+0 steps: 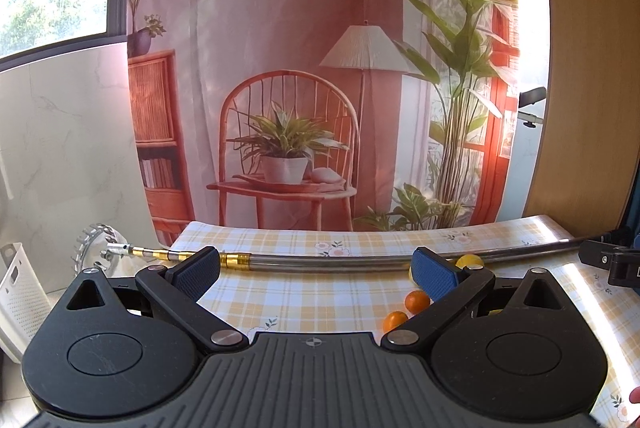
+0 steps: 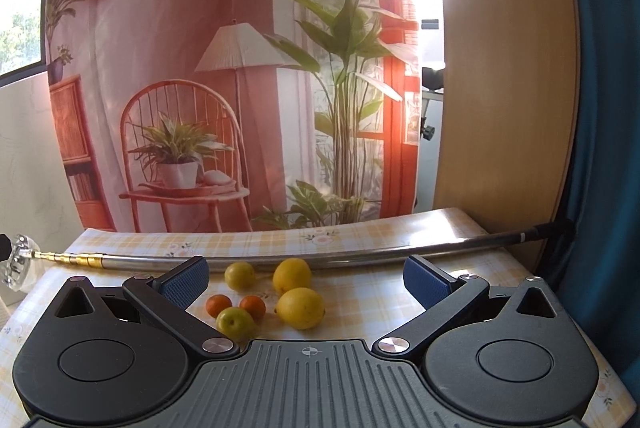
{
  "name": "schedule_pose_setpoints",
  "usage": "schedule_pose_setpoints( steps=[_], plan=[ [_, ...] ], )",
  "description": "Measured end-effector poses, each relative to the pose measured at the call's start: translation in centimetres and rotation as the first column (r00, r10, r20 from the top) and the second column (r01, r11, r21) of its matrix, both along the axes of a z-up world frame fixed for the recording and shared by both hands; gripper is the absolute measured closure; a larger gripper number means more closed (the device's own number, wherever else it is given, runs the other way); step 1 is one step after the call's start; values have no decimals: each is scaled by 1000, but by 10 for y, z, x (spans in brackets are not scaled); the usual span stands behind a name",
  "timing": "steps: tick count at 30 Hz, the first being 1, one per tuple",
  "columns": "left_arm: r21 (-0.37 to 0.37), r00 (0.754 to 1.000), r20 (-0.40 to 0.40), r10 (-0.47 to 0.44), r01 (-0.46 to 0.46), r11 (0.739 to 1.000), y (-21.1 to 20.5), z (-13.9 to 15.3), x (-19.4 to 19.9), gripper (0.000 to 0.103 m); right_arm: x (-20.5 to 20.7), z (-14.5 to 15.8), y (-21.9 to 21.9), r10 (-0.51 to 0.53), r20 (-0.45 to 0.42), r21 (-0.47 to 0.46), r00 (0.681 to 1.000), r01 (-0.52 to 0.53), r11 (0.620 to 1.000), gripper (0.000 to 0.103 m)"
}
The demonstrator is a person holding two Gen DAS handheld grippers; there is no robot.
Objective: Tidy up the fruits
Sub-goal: 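Lower the left tool to the fruit pile and grasp a small brown kiwi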
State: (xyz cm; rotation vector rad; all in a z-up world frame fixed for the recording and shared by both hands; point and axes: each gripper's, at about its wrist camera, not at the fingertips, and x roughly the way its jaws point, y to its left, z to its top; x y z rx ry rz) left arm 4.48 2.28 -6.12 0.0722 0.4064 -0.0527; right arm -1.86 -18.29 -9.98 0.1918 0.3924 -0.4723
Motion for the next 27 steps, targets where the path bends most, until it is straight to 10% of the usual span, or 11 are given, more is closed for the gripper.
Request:
schedule_pose_setpoints(
  steps=[27],
  plan=[
    [-60,986,-168,-18,8,998,20,-77,41,2,28,-60,-21,59,-140,102,988,-45,994,0]
  ],
)
